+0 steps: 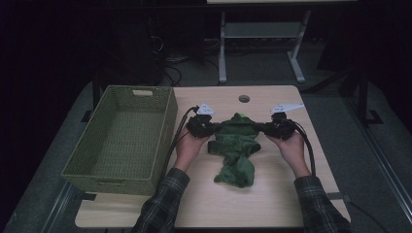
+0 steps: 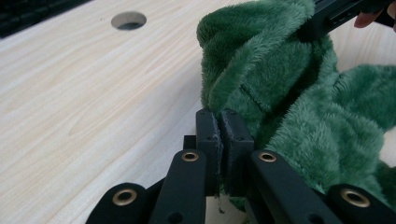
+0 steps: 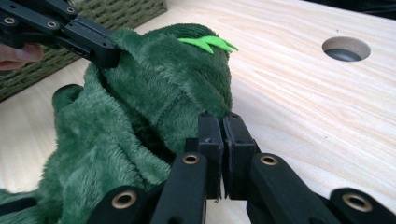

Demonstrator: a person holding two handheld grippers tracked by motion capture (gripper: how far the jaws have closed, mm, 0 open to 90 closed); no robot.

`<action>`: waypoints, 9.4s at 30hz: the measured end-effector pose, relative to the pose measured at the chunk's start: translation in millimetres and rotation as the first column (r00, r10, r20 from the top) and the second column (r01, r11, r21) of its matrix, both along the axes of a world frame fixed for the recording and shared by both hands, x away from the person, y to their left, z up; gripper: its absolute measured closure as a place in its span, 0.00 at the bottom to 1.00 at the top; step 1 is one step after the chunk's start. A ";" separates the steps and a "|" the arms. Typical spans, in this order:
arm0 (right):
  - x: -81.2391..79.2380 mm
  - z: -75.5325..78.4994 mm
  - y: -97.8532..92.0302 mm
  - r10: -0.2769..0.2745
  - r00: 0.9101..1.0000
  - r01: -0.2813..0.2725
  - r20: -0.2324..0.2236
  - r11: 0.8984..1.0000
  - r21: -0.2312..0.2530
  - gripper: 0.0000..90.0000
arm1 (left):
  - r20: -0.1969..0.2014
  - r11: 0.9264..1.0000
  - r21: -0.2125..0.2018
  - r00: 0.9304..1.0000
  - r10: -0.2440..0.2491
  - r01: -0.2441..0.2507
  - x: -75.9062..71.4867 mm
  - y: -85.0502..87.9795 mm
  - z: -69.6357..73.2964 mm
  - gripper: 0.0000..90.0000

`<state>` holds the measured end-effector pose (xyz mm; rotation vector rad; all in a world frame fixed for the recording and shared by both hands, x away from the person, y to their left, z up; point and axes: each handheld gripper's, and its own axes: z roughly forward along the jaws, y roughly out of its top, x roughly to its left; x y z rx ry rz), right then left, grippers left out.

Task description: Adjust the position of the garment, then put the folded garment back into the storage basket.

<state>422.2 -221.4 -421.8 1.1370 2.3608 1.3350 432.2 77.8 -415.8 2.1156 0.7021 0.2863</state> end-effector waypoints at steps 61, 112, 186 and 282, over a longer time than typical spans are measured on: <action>-165.6 -9.7 10.8 0.305 0.950 -0.305 0.062 0.952 -0.005 0.96 | 0.067 0.963 -0.009 0.961 -0.267 0.269 -148.3 19.8 -22.3 0.96; -170.0 -32.6 14.6 0.332 0.941 -0.337 -0.064 0.937 -0.096 0.74 | -0.012 0.944 0.099 0.949 -0.316 0.315 -161.2 20.9 -33.0 0.75; -72.1 -13.6 14.2 0.206 0.978 -0.206 -0.015 0.974 -0.088 1.00 | -0.172 0.951 0.058 0.941 -0.291 0.304 -158.7 -8.4 -29.3 1.00; -104.8 -60.9 -42.9 -0.125 0.992 0.125 0.011 0.970 -0.207 0.15 | -0.226 0.805 0.414 0.904 -0.362 0.426 -99.4 -52.6 -26.9 0.65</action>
